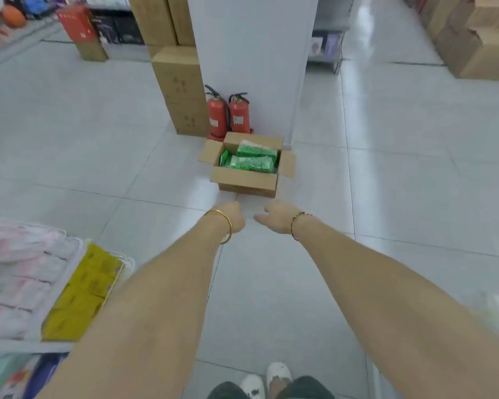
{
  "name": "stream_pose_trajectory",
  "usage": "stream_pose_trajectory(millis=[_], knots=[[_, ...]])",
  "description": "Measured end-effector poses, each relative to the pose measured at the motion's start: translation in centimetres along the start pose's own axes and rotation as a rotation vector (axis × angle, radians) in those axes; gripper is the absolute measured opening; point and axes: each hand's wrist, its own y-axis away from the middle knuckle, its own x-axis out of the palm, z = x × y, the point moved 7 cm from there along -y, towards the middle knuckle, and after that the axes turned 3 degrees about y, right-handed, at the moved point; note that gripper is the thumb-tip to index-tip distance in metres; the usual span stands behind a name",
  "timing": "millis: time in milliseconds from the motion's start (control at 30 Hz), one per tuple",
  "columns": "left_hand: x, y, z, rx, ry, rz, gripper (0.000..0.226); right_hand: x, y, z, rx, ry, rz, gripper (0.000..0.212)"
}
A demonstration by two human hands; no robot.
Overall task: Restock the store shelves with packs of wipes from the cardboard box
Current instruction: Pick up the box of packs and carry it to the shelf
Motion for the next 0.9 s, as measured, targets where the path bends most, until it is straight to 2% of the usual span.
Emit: stream_pose_trajectory(millis=[167, 267, 333, 400, 567, 700, 833, 900], knots=[[8.9, -2.4, 2.5, -0.110, 0.090, 0.204, 0.041, 7.9, -2.4, -3.6, 0.078, -0.060, 0.225, 0.042], [11.1, -5.7, 2.3, -0.133, 0.188, 0.244, 0.039, 9.0, -5.3, -6.0, 0.113, -0.095, 0.282, 0.030], [11.7, -8.8, 2.1, -0.169, 0.272, 0.242, 0.027, 8.8, -8.2, -7.7, 0.134, -0.107, 0.300, 0.034], [10.9, -12.3, 1.5, -0.229, 0.362, 0.218, 0.010, 7.2, -11.3, -9.1, 0.129, -0.112, 0.302, 0.035], [6.6, -22.0, -1.3, -0.405, 0.731, 0.138, 0.015, 0.1, -20.5, -12.2, 0.103, -0.120, 0.265, 0.033], [2.9, -29.1, -4.3, -0.447, 0.993, 0.080, 0.026, -5.2, -27.7, -14.0, 0.104, -0.134, 0.171, 0.026], [0.4, -36.3, -5.6, -0.554, 1.184, 0.024, 0.011, -9.5, -34.9, -15.4, 0.100, -0.139, 0.130, 0.039], [0.0, -40.4, -5.8, -0.603, 1.270, 0.007, 0.020, -10.9, -39.1, -16.2, 0.097, -0.138, 0.127, 0.040]])
